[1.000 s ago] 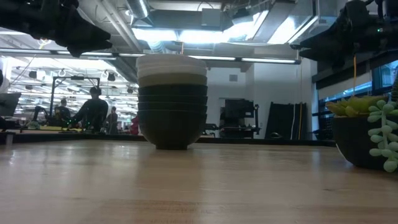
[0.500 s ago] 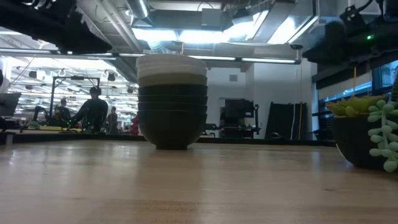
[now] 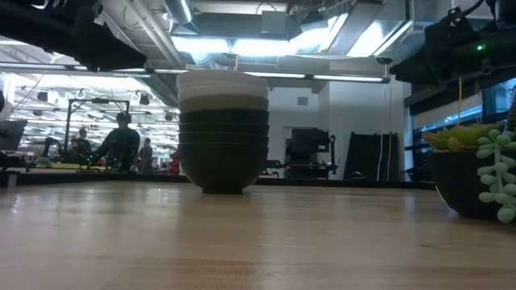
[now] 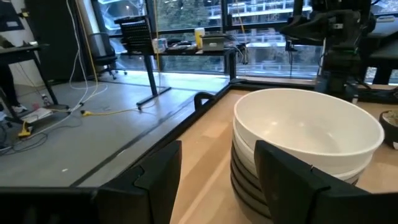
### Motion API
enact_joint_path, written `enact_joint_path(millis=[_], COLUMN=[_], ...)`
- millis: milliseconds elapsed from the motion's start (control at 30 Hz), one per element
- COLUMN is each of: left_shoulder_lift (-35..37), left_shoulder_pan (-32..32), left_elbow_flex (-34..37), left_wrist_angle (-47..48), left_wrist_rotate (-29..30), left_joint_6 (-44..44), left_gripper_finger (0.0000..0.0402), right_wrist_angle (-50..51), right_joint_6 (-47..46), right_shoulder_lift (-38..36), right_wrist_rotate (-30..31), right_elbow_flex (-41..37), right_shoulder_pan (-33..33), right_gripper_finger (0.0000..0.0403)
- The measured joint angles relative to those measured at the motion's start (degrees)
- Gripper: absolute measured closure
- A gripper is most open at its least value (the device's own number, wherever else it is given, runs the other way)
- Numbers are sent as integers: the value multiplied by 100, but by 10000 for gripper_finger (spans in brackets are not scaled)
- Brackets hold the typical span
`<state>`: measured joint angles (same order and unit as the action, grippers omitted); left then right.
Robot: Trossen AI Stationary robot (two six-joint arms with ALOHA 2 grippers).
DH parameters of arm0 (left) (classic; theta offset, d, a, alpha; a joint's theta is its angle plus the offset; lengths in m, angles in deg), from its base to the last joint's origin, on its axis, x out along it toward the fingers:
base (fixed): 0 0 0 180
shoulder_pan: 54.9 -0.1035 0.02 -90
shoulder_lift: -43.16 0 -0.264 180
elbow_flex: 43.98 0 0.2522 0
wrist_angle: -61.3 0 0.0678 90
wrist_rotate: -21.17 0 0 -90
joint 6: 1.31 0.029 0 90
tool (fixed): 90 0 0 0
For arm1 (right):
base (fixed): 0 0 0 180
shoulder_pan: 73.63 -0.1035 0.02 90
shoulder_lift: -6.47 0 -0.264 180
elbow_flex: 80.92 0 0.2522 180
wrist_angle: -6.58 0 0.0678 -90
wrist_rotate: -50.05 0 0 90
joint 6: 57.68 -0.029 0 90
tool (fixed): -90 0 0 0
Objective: Nest bowls inside each other
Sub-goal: Return to Home Position
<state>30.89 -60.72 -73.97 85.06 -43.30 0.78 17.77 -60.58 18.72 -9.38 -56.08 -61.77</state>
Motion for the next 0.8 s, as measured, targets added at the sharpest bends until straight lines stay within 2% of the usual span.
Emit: enact_joint_path(millis=[167, 300, 800], left_shoulder_lift=[1, 0, 0], left_shoulder_pan=[-1, -2, -2], left_elbow_flex=[0, 0, 0], left_wrist_angle=[-2, -4, -6], left_wrist_rotate=[-19, -17, -16], left_joint_6=[-1, -2, 0], left_gripper_finger=[205, 205, 205], right_wrist_angle=[272, 314, 328], right_joint_6=[-253, 19, 26], right_shoulder_lift=[0, 0, 0], right_wrist_rotate=[-665, -668, -669], right_elbow_flex=[0, 0, 0], right_shoulder_pan=[-2, -2, -2], right_gripper_finger=[219, 219, 219])
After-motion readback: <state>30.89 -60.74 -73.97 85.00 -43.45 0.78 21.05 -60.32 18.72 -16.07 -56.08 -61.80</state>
